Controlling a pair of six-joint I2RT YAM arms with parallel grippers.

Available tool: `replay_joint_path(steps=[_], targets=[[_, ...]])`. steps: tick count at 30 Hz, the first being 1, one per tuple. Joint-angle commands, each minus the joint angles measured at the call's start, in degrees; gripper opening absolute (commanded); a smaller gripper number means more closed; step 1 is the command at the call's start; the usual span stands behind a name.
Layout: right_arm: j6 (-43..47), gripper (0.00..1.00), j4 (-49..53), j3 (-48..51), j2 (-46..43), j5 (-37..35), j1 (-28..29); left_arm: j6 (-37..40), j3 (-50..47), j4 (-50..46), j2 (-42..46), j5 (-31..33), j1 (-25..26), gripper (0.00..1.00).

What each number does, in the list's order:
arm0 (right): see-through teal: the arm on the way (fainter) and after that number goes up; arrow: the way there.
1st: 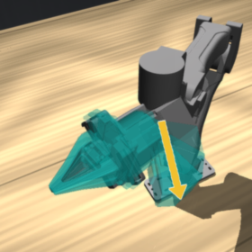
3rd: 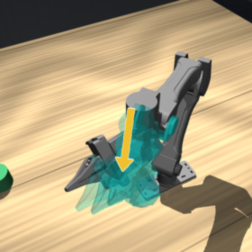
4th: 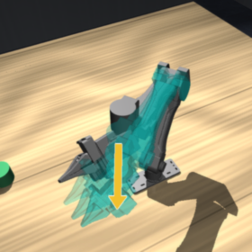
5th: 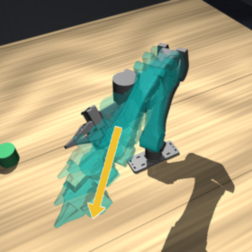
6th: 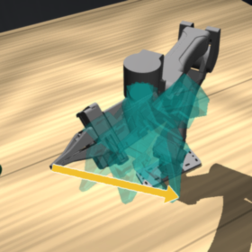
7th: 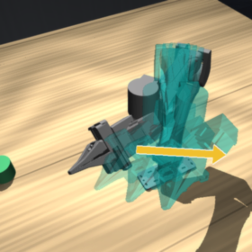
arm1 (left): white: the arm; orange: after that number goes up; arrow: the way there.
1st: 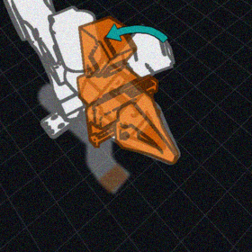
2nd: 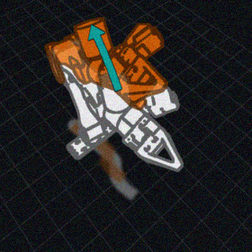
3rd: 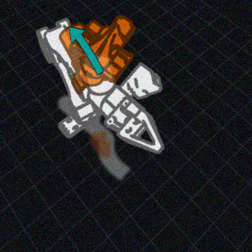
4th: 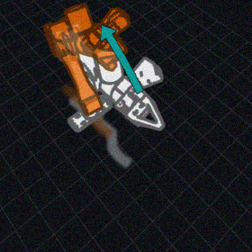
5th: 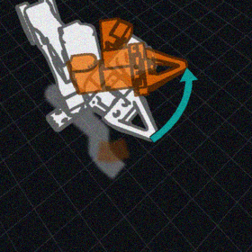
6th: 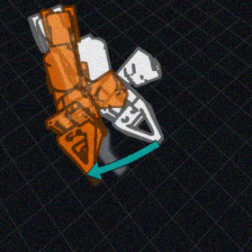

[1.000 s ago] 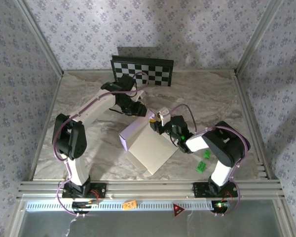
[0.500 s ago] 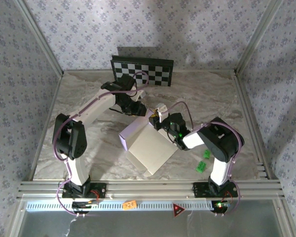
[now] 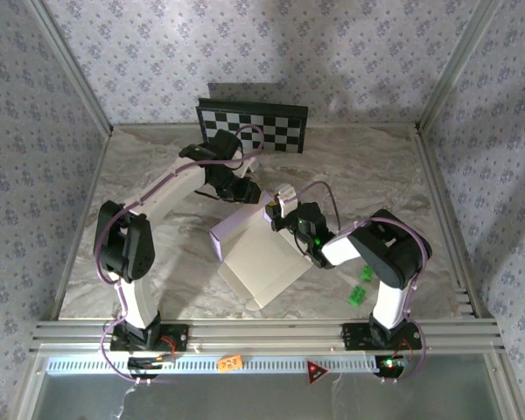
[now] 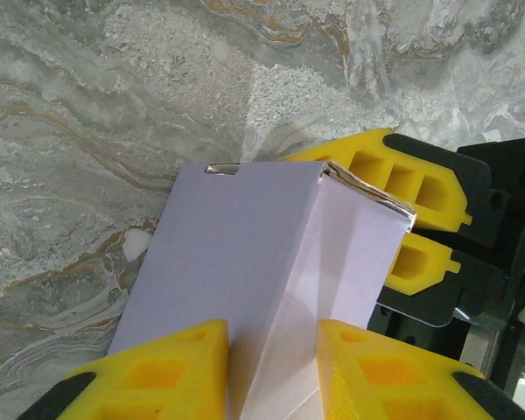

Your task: Fold the paper box

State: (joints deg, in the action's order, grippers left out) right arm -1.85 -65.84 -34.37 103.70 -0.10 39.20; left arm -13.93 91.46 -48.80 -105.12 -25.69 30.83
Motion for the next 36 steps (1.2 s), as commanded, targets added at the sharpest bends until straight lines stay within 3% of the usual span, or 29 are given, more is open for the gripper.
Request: replay_joint_path(steps=[1,9,16,23,30,32,36], targets=[[0.18,0.18,2.5,1.09,-1.44,-0.72,-0.27,1.18,-0.14,-3.01,-0.27,-0.43,1.31,0.33],[-1.75,0.31,-2.57,4.93,2.42,1.9,-0.18,1.44,0.39,-3.41,-0.1,-0.59,1.34,0.34],[-2.36,0.31,-4.64,2.5,9.28,3.3,-0.25,1.53,0.39,-3.6,0.09,-0.5,1.34,0.35],[-3.22,0.16,-6.06,1.41,12.41,2.35,-0.22,1.58,0.54,-3.99,0.27,-0.67,1.34,0.36],[-2.03,0.0,-2.11,1.48,9.18,2.09,-0.26,1.32,0.8,-4.56,1.51,-0.04,1.35,0.36],[-1.91,0.0,-0.05,1.72,7.38,2.37,-0.31,1.12,1.02,-4.6,3.15,0.26,1.3,0.4],[-2.82,0.0,10.16,1.28,1.51,4.88,-1.0,0.6,2.94,-5.67,7.21,1.39,0.43,0.61]])
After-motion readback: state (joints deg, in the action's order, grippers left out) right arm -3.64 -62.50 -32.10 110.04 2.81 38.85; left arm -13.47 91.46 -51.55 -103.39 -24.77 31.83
